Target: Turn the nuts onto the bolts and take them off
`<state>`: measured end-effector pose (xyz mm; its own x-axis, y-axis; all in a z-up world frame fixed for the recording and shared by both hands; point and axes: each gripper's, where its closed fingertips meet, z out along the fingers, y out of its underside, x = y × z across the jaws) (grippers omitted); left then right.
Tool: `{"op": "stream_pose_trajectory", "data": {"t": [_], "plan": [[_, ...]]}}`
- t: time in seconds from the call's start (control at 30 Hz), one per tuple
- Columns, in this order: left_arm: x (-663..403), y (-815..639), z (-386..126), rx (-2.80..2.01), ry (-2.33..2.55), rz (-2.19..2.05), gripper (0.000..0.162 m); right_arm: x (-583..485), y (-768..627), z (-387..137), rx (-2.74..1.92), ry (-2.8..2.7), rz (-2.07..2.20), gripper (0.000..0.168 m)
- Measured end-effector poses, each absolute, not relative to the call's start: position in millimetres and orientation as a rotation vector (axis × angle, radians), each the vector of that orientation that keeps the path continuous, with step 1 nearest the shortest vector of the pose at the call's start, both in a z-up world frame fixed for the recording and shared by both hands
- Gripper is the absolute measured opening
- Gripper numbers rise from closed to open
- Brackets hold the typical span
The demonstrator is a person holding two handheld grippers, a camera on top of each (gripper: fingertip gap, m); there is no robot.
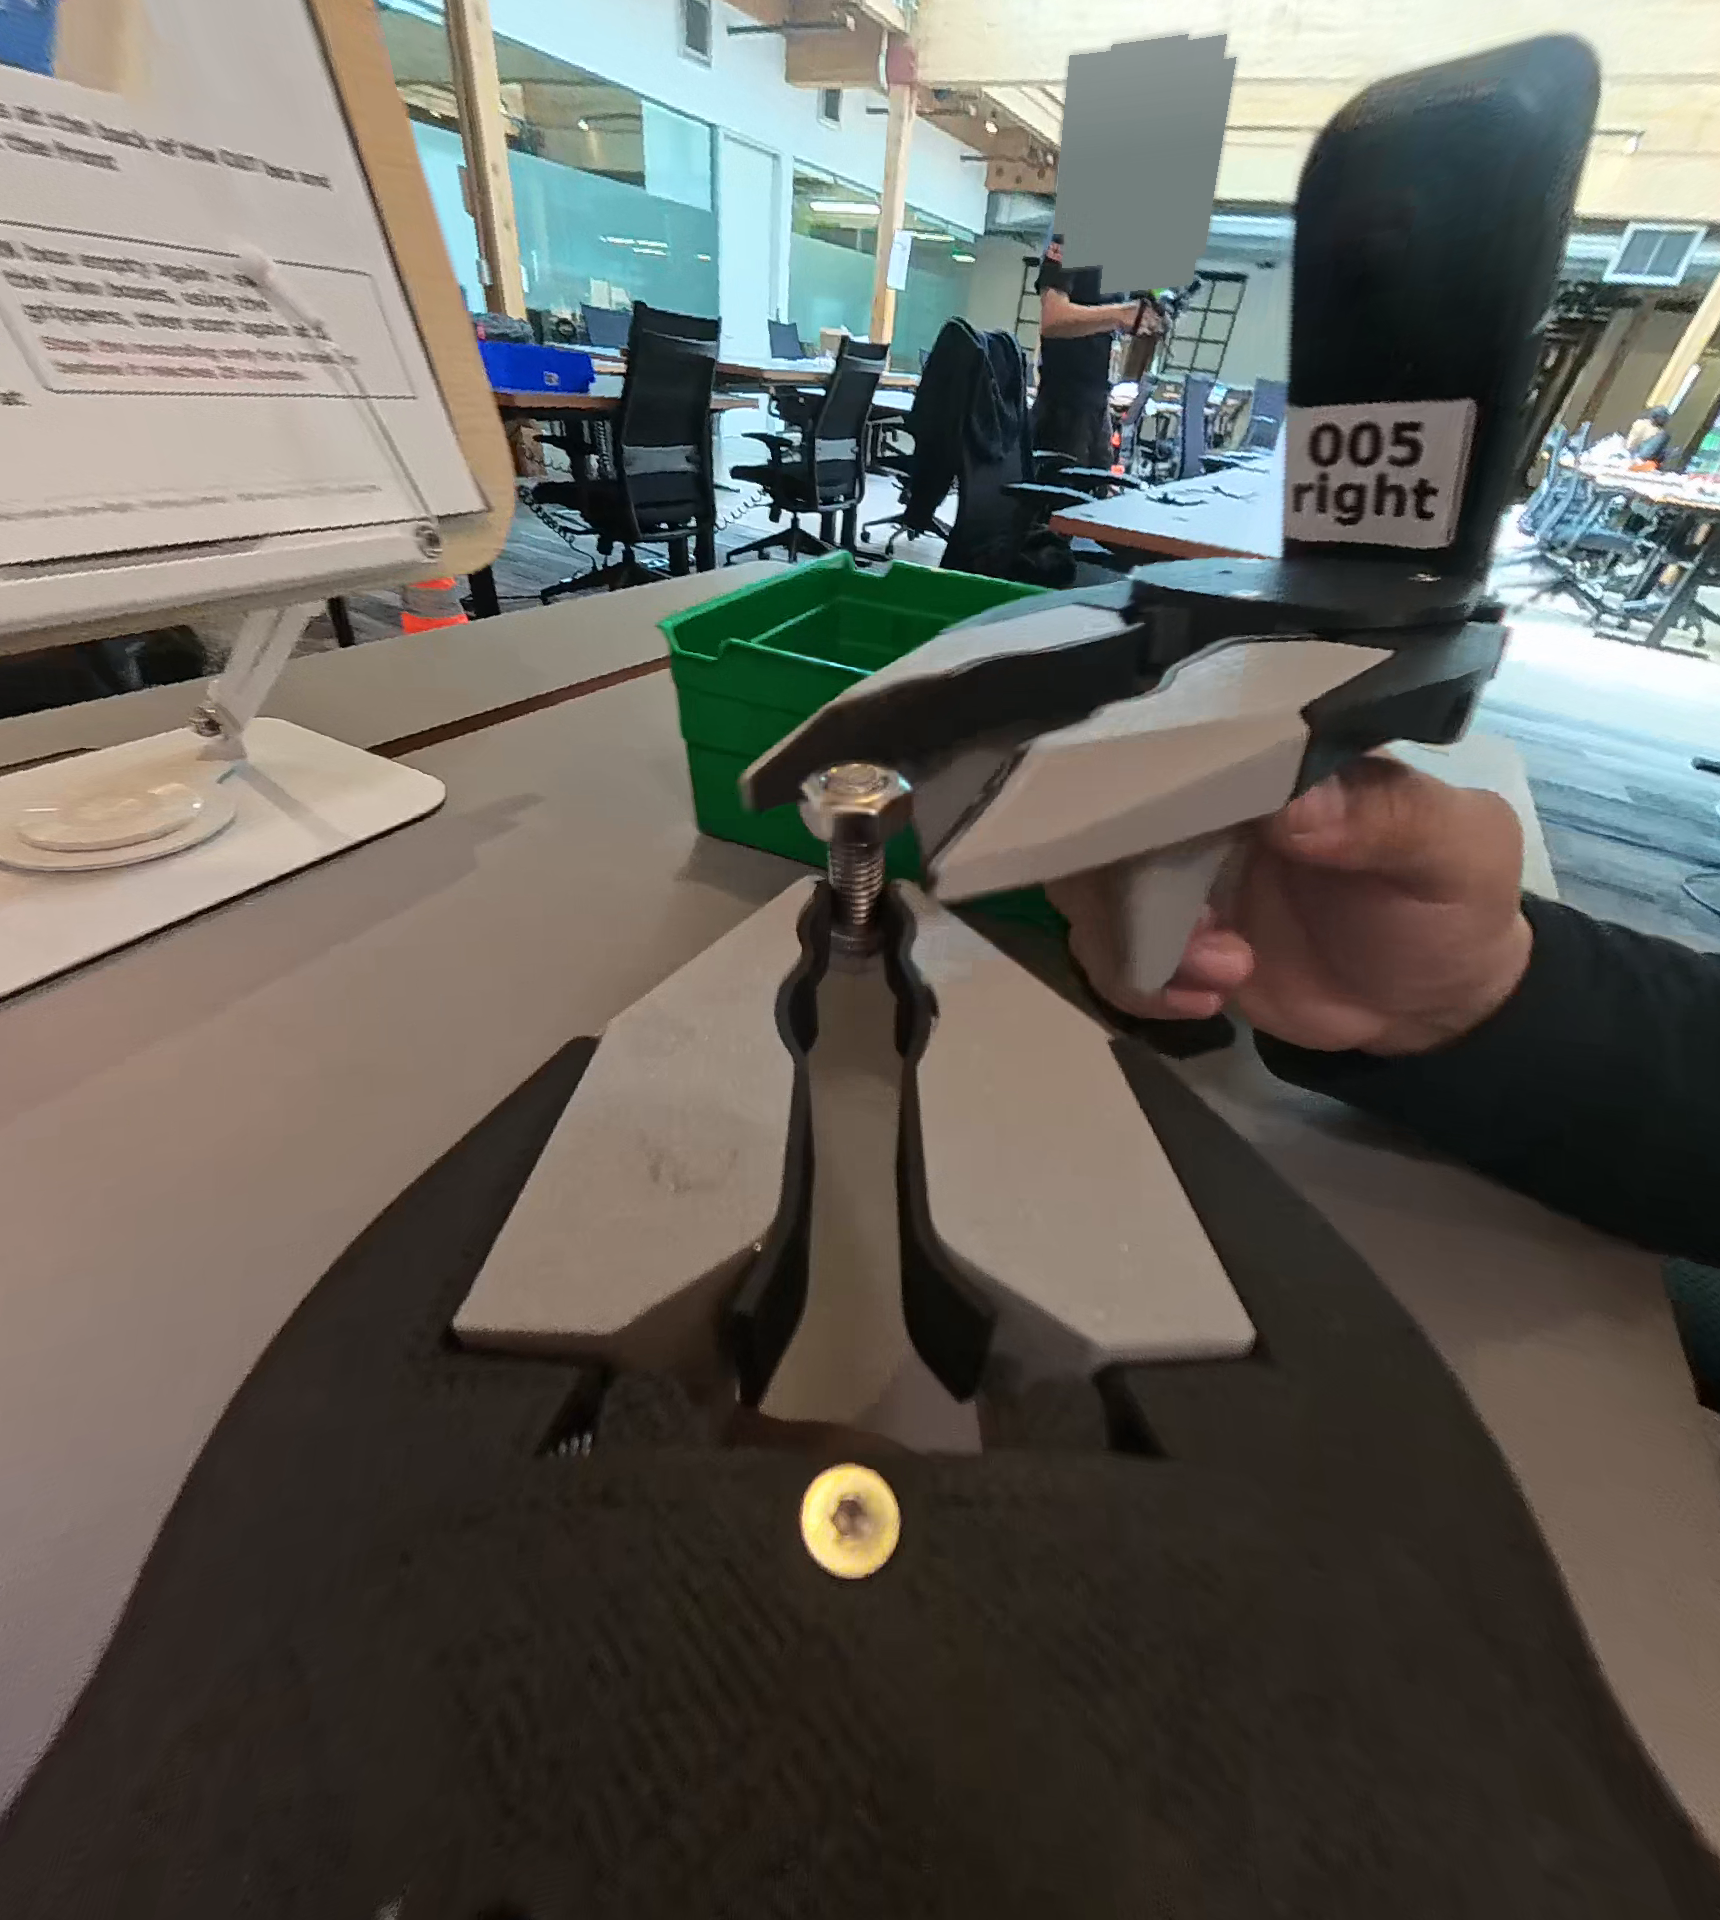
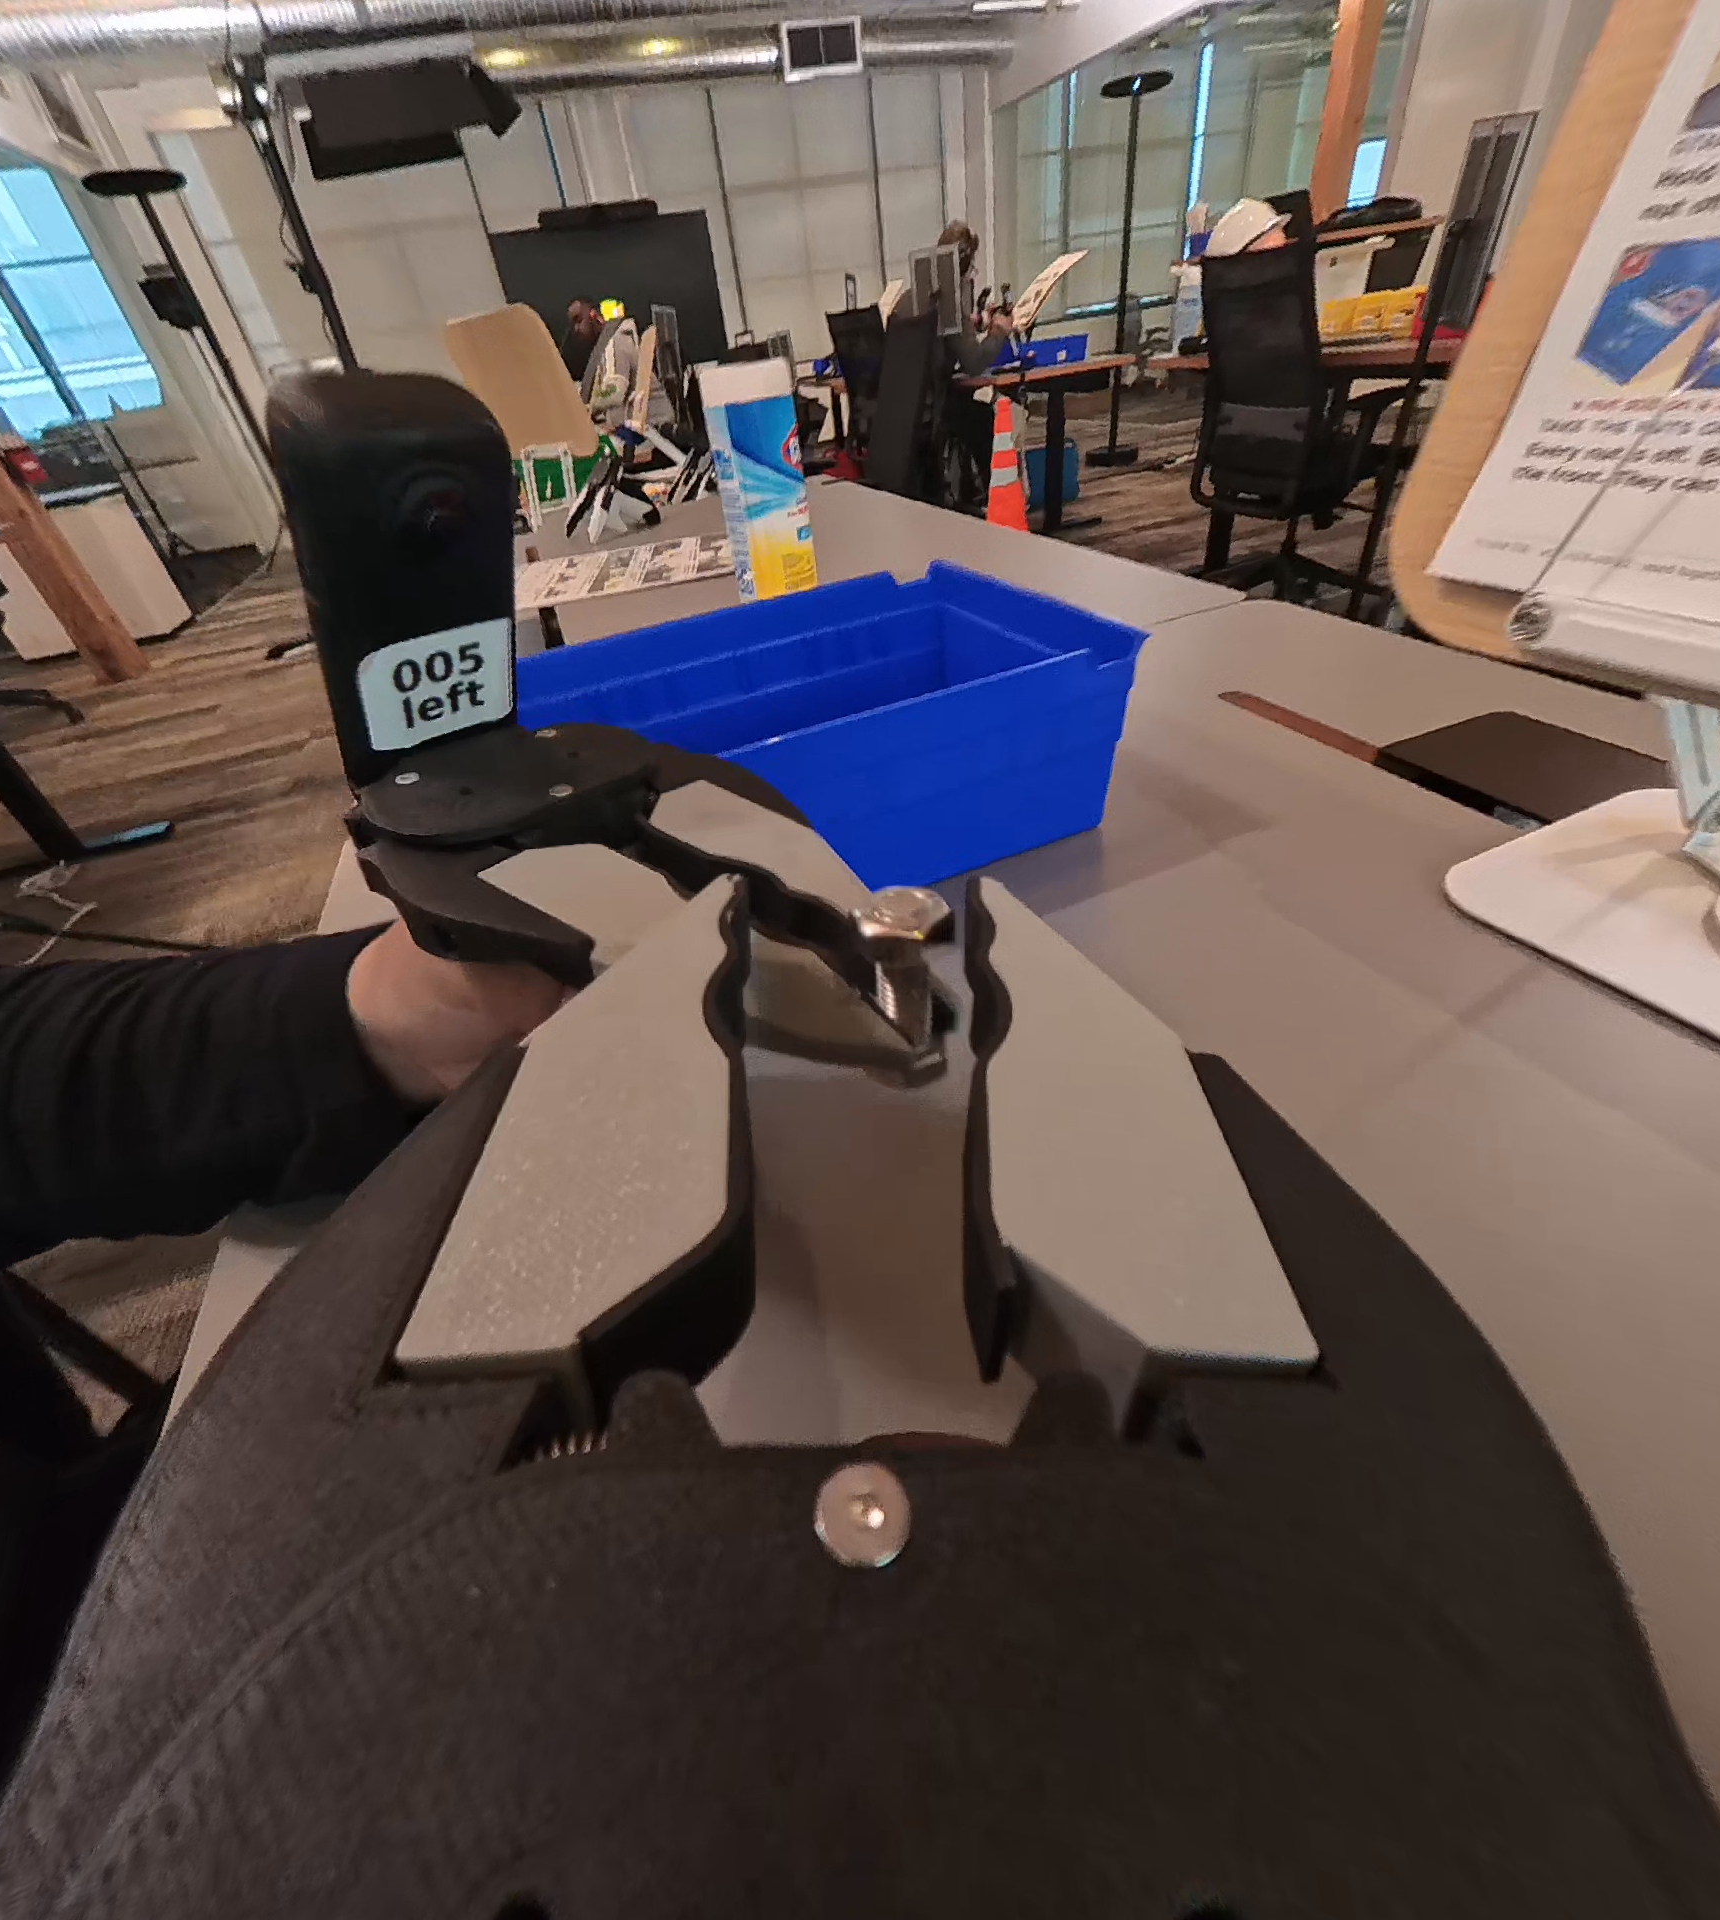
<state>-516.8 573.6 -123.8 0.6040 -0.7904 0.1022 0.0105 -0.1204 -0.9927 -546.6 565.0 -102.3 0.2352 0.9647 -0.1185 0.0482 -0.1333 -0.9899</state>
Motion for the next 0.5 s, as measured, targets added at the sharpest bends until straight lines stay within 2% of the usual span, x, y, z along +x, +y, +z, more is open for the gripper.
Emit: {"op": "stream_pose_trajectory", "data": {"t": [0.23, 0.33, 0.5], "plan": [[-520.1, 575.2, -122.6, -1.554, 0.661, -0.789, 0.006, -542.9, 564.8, -99.2, -1.441, -1.009, 1.112, 0.032], [-509.7, 568.5, -125.8, -1.549, 0.713, -0.804, 0.007, -554.5, 558.4, -103.9, -1.447, -1.026, 1.137, 0.044], [-507.4, 568.7, -128.7, -1.556, 0.729, -0.783, 0.007, -553.7, 561.4, -105.8, -1.457, -1.025, 1.115, 0.04]]}}
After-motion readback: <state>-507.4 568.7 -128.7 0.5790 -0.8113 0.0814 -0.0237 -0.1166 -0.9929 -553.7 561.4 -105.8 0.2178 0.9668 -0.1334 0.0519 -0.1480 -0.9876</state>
